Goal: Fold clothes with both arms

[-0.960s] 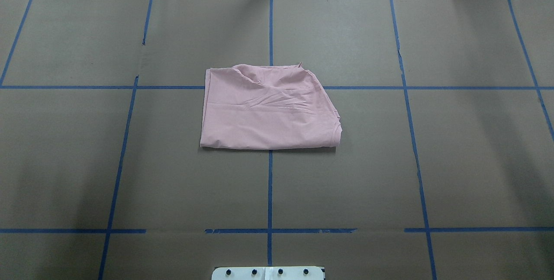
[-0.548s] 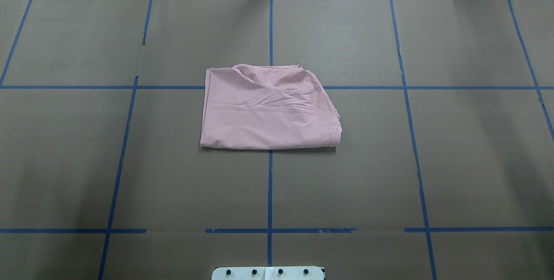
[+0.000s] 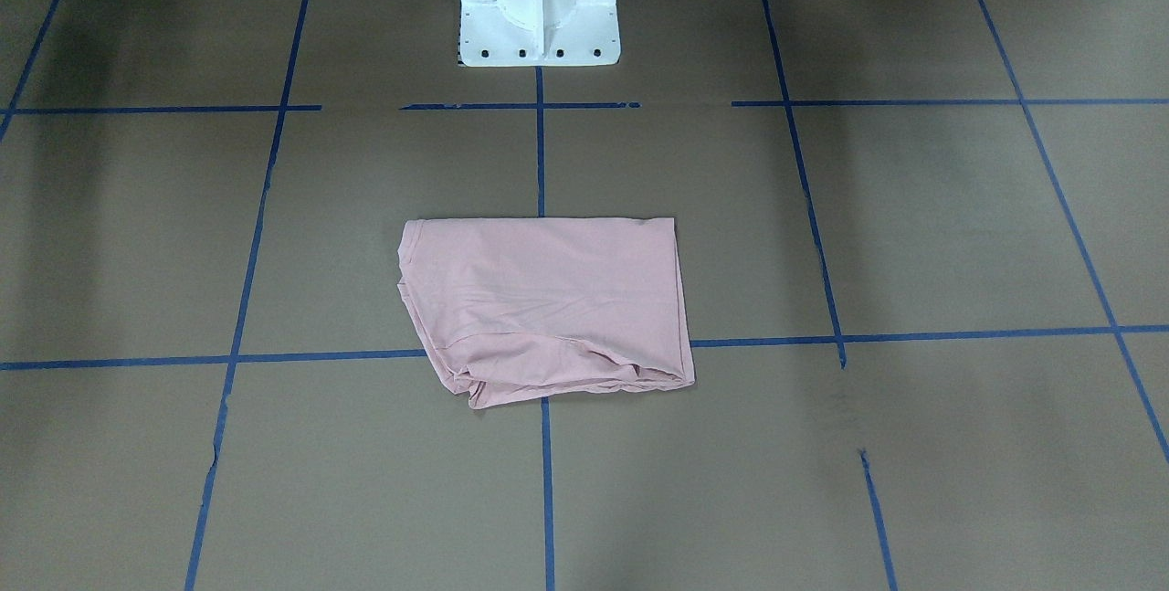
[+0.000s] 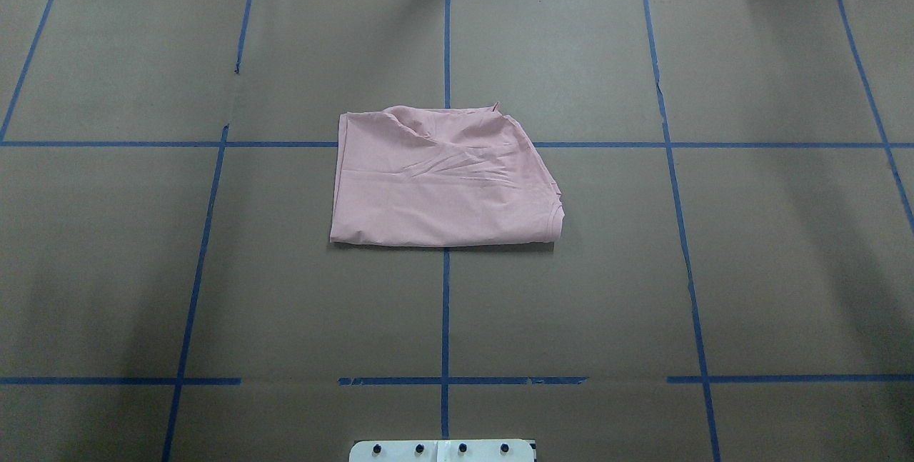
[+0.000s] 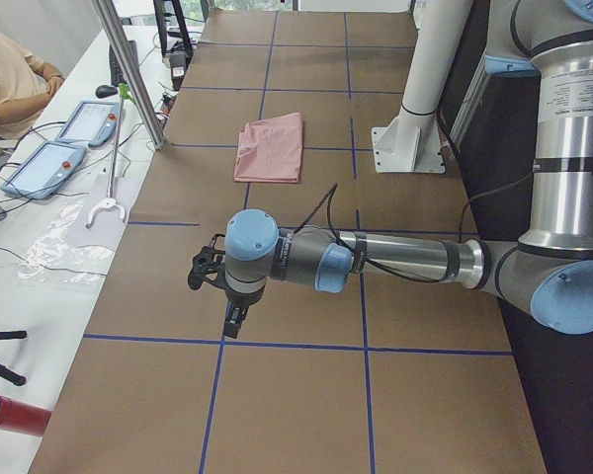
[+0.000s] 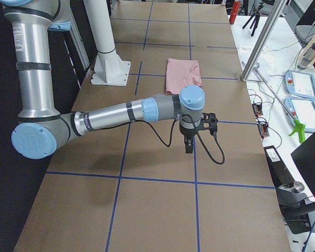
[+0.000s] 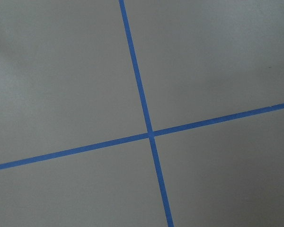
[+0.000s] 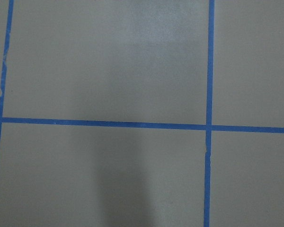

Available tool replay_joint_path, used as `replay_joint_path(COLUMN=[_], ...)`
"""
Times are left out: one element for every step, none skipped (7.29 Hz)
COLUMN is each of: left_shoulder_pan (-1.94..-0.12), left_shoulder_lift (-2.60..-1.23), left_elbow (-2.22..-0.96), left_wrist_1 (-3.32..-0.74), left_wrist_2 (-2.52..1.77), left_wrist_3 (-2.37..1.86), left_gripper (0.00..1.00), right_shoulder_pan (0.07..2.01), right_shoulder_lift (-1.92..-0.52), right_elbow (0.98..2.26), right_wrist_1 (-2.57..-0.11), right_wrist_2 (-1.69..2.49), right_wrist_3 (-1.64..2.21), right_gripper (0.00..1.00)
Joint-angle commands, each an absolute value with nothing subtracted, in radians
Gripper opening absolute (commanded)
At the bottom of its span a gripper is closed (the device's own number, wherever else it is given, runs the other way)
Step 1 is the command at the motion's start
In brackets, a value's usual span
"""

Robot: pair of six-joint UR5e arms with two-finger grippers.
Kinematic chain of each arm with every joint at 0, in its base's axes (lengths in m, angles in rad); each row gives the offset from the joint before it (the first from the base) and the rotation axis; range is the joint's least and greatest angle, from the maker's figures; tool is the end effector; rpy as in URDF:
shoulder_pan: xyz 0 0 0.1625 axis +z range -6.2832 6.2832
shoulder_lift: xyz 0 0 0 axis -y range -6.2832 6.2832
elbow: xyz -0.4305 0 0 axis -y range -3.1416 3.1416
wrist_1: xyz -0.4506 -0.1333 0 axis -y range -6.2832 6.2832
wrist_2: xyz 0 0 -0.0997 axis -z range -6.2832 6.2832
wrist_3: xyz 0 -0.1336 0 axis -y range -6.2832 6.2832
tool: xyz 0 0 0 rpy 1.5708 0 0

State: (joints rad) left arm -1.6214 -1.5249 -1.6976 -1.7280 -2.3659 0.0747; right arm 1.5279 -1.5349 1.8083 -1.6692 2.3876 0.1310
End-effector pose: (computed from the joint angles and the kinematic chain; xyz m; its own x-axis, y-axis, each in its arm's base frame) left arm -0.0656 -0.5457 0.6235 0.7095 0.2048 -0.6743 -0.0038 0.9579 0.2870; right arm 0.0117 -0.5644 0.5438 0.6782 -0.0263 0.7344 -0.0468 0.9958 0.0788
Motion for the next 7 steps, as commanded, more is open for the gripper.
replay_joint_path(left_shoulder_pan=[-1.621, -1.621, -1.618, -1.618, -1.618, -1.618, -1.618], left_shoulder_lift=[-1.509, -1.509, -1.509, -1.508, -1.509, -1.508, -1.508], left_elbow=[-1.701, -1.701, -1.703, -1.703, -1.703, -1.703, -1.704], left_wrist_1=[-1.727, -1.729, -1.729, -1.729, -1.729, -1.732, -1.730], left_wrist_2=[-2.367, -2.367, -2.370, -2.370, -2.370, -2.375, -2.378], left_wrist_3=[0.074, 0.074, 0.074, 0.074, 0.074, 0.074, 0.074], left_gripper=[1.00, 1.00, 1.00, 1.00, 1.00, 1.00, 1.00], right_shoulder_pan=[1.528, 1.528, 1.528, 1.528, 1.526, 1.526, 1.513], right_shoulder_lift=[-1.548, -1.548, -1.549, -1.554, -1.554, -1.554, -1.554], right_elbow=[1.807, 1.807, 1.809, 1.810, 1.810, 1.810, 1.810], right_wrist_1=[-1.669, -1.669, -1.670, -1.669, -1.669, -1.669, -1.669], right_wrist_2=[2.387, 2.384, 2.384, 2.385, 2.384, 2.384, 2.382], right_wrist_3=[0.130, 0.130, 0.130, 0.132, 0.130, 0.130, 0.130], right_gripper=[1.00, 1.00, 1.00, 1.00, 1.00, 1.00, 1.00])
